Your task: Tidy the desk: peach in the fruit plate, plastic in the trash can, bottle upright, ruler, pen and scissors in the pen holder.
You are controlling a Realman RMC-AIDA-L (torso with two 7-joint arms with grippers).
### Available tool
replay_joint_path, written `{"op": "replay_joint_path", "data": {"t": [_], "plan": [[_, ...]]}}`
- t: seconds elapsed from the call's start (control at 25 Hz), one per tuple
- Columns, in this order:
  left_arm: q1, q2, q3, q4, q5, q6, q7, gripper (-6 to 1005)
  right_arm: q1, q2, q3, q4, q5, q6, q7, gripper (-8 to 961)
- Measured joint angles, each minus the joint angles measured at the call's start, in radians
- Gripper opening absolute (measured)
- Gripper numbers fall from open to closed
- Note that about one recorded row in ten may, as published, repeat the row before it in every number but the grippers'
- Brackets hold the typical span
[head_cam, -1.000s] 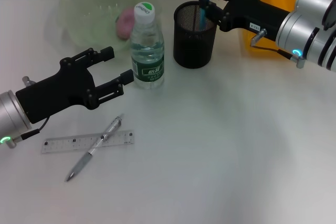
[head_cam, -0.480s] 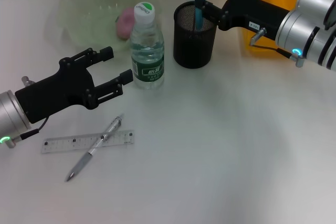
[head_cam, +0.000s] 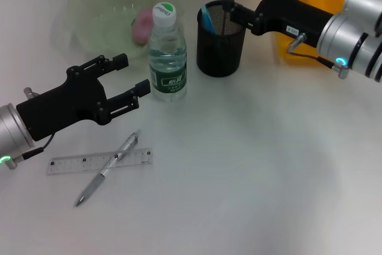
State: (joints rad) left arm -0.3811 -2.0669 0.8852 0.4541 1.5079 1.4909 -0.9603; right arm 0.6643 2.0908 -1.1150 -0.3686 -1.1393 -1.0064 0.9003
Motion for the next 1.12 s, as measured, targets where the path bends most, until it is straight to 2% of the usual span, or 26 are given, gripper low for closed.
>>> {"op": "replay_joint_path", "data": {"t": [0.12,0.32,0.4,0.44,0.56,0.6,0.64,0.8,0.96,1.12], "plan": [[-0.001,0.000,0.000,0.000,0.000,0.000,0.000,724,-0.021,0.000,0.001,-0.017,0.032,-0.035,0.000,604],[-0.001,-0.001,0.000,0.000,0.000,0.002,0.000,723,-0.096,-0.003,0.003,-0.060,0.105,-0.151,0.000,604],[-0.001,-0.001,0.000,0.000,0.000,0.004,0.000,723,-0.146,-0.004,0.020,-0.071,0.112,-0.229,0.000,604],[-0.001,-0.001,0.000,0.000,0.000,0.004,0.000,723,-0.146,-0.004,0.020,-0.071,0.112,-0.229,0.000,604],[0.001,-0.001,0.000,0.000,-0.003,0.006,-0.003,723,-0.220,-0.003,0.082,-0.058,0.113,-0.355,-0.032,604],[0.005,-0.001,0.000,0.000,-0.010,0.009,-0.005,723,-0.273,-0.001,0.163,-0.018,0.122,-0.455,-0.075,604],[0.005,-0.001,0.000,0.000,-0.010,0.009,-0.005,723,-0.273,-0.001,0.163,-0.018,0.122,-0.455,-0.075,604],[0.011,0.000,0.000,0.001,-0.016,0.022,-0.009,723,-0.371,-0.012,0.318,0.047,0.137,-0.626,-0.106,604],[0.011,0.000,0.000,0.001,-0.016,0.032,-0.009,723,-0.413,-0.019,0.321,0.019,0.119,-0.679,-0.095,604],[0.010,0.000,0.001,0.000,-0.017,0.062,-0.011,723,-0.425,-0.027,0.320,0.008,0.018,-0.769,-0.092,604]]}}
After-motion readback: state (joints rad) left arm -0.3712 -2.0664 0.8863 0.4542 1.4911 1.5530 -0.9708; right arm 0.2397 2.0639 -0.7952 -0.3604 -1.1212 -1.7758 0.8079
